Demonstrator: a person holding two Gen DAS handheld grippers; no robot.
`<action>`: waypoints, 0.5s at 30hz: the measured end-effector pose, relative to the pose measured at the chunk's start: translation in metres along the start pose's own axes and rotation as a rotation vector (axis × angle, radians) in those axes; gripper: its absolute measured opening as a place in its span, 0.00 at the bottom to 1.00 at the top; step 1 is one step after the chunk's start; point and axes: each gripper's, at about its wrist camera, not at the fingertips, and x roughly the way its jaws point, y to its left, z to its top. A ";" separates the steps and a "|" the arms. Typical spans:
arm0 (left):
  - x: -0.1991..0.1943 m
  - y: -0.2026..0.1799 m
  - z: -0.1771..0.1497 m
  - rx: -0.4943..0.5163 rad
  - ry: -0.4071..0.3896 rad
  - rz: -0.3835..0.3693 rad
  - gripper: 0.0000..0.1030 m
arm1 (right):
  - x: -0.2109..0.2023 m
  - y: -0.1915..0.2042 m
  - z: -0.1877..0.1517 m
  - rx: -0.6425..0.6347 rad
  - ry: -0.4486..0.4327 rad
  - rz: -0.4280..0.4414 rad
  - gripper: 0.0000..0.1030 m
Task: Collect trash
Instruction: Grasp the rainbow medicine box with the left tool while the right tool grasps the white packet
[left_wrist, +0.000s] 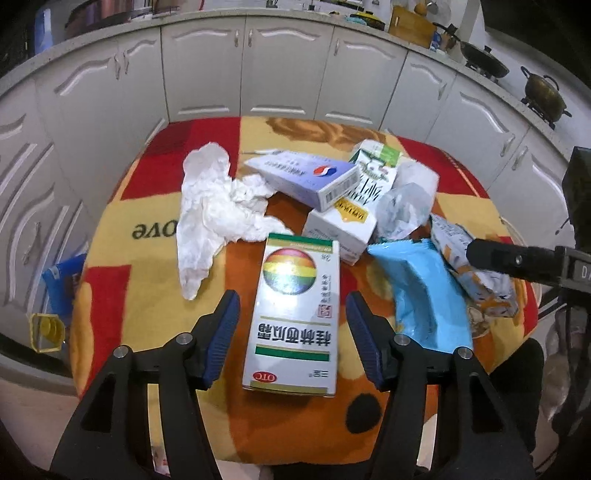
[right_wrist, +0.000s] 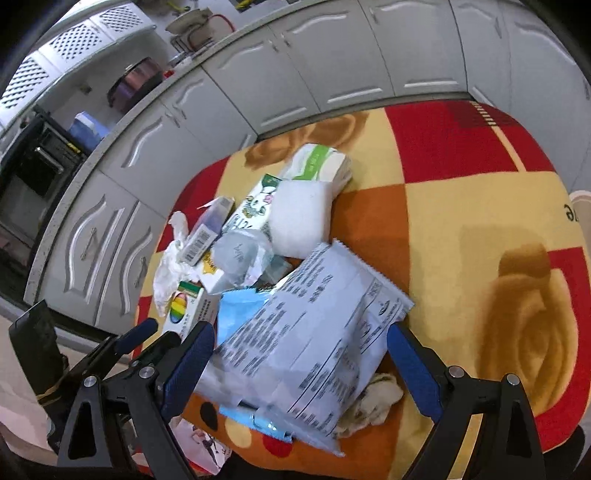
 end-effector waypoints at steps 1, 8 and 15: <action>0.003 0.000 -0.001 0.000 0.011 0.002 0.57 | 0.001 -0.001 0.001 0.000 0.000 -0.006 0.90; 0.025 -0.005 -0.009 0.015 0.081 0.018 0.57 | 0.011 -0.015 -0.002 0.032 0.034 0.043 0.86; 0.022 -0.006 -0.006 0.004 0.094 -0.028 0.48 | -0.011 -0.002 -0.006 -0.098 -0.043 0.046 0.61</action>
